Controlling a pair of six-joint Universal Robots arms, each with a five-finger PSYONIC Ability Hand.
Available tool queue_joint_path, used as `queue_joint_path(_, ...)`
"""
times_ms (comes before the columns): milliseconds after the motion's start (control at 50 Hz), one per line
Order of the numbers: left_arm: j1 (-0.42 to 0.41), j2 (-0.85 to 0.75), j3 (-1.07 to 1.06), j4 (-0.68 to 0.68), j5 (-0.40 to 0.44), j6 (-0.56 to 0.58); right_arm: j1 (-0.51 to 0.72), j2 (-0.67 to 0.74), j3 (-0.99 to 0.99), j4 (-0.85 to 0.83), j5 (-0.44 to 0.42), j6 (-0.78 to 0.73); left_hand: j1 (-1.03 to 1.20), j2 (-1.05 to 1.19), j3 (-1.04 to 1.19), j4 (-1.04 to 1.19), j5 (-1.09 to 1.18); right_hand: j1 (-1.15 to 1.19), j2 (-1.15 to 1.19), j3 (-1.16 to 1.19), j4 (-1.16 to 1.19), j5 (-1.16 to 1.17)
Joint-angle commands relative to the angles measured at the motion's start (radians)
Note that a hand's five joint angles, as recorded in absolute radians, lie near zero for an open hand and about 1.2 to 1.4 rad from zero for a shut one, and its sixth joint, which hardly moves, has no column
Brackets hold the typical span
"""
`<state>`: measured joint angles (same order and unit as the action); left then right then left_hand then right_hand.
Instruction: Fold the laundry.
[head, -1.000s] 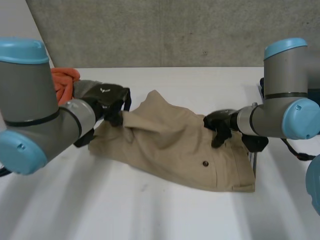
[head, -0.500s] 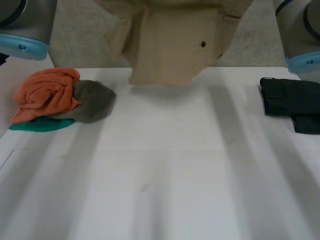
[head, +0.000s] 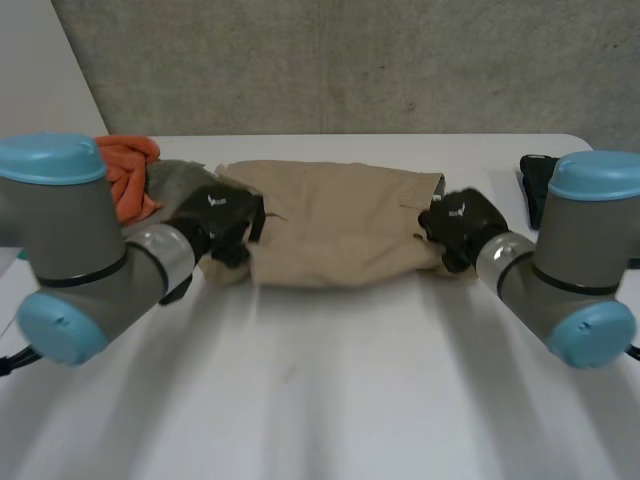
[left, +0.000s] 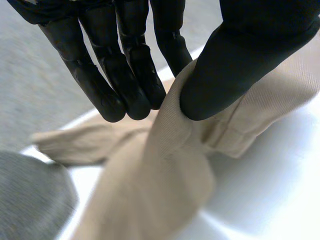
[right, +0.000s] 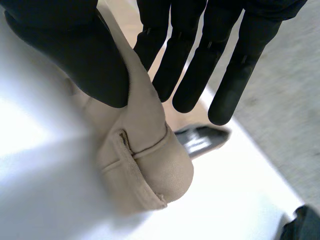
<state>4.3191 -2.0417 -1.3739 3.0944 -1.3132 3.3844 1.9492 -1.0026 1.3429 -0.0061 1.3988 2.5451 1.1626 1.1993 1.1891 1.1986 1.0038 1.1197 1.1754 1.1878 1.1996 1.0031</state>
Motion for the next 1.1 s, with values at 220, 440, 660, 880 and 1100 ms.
queue_joint_path(220, 0.002, 0.164, -0.146, -0.678, 0.114, 0.458, -0.053, -0.200, 0.102, 0.805, -0.007, -0.445, 0.234, 0.197, 0.207, 0.198, 0.218, 0.277, 0.221, 0.208, 0.197, 0.219)
queue_joint_path(440, -0.032, 0.034, 0.116, -0.499, -0.009, 0.300, -0.055, -0.126, 0.052, 0.468, 0.012, -0.198, 0.234, 0.197, 0.207, 0.198, 0.218, 0.277, 0.221, 0.208, 0.197, 0.219)
queue_joint_path(660, -0.073, -0.270, 0.619, -0.326, -0.136, 0.242, -0.035, -0.019, -0.005, 0.016, 0.077, -0.029, 0.234, 0.197, 0.207, 0.198, 0.218, 0.277, 0.221, 0.208, 0.197, 0.219)
queue_joint_path(880, -0.108, -0.644, 1.140, -0.313, -0.253, 0.309, -0.027, 0.169, -0.100, -0.337, 0.193, -0.095, 0.234, 0.197, 0.207, 0.198, 0.218, 0.277, 0.221, 0.208, 0.197, 0.219)
queue_joint_path(1100, -0.124, -0.772, 1.283, -0.120, -0.270, 0.377, -0.013, 0.311, -0.182, -0.572, 0.218, -0.169, 0.150, 0.113, 0.123, 0.114, 0.134, -0.945, -1.001, -1.013, -1.025, -1.003)
